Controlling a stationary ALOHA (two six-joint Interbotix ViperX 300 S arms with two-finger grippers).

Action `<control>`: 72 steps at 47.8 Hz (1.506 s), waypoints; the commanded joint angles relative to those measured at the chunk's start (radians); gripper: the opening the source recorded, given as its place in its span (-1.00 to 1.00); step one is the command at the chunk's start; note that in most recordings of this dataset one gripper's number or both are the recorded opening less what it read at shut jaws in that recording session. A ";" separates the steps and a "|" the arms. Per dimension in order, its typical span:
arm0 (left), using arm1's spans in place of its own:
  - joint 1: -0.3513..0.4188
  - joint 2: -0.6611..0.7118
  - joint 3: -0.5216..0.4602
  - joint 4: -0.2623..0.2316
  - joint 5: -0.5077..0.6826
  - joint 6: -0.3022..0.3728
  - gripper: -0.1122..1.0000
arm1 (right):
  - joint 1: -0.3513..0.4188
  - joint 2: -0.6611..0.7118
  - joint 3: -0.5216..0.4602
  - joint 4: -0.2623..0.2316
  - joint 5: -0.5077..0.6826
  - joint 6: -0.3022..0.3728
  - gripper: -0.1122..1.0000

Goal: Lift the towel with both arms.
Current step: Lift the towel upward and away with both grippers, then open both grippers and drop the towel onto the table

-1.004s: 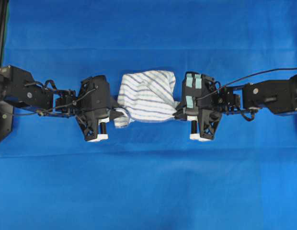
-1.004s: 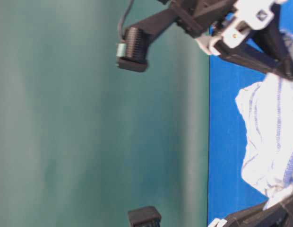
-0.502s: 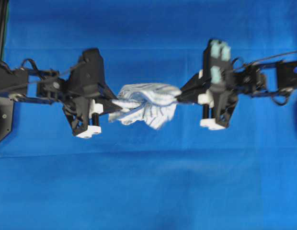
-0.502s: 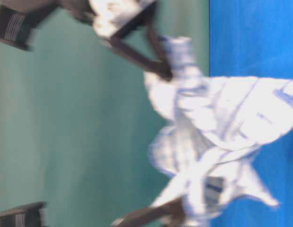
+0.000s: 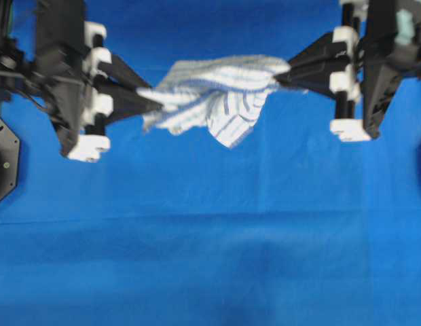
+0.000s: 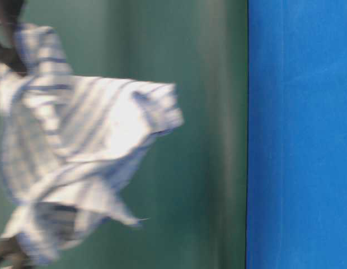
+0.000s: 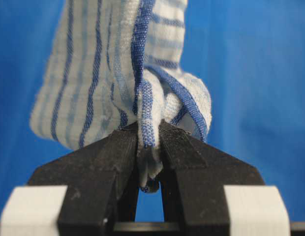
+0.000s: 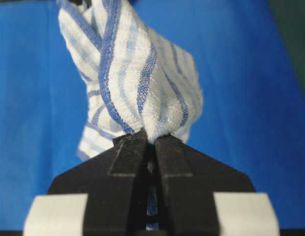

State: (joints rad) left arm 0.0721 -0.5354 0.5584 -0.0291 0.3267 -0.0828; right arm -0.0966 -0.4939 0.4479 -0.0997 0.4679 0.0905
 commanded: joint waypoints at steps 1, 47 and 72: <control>0.011 -0.028 -0.064 0.002 0.002 0.012 -0.68 | -0.003 -0.021 -0.077 -0.021 0.025 -0.002 -0.77; 0.035 -0.031 -0.245 0.006 0.048 0.084 -0.59 | -0.003 -0.017 -0.259 -0.075 0.115 -0.026 -0.71; -0.006 -0.032 -0.169 0.005 0.032 0.075 0.88 | -0.003 -0.009 -0.161 -0.071 0.114 -0.014 0.45</control>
State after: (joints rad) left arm 0.0828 -0.5768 0.3758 -0.0261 0.3743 -0.0061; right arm -0.0966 -0.5016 0.2577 -0.1718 0.5890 0.0721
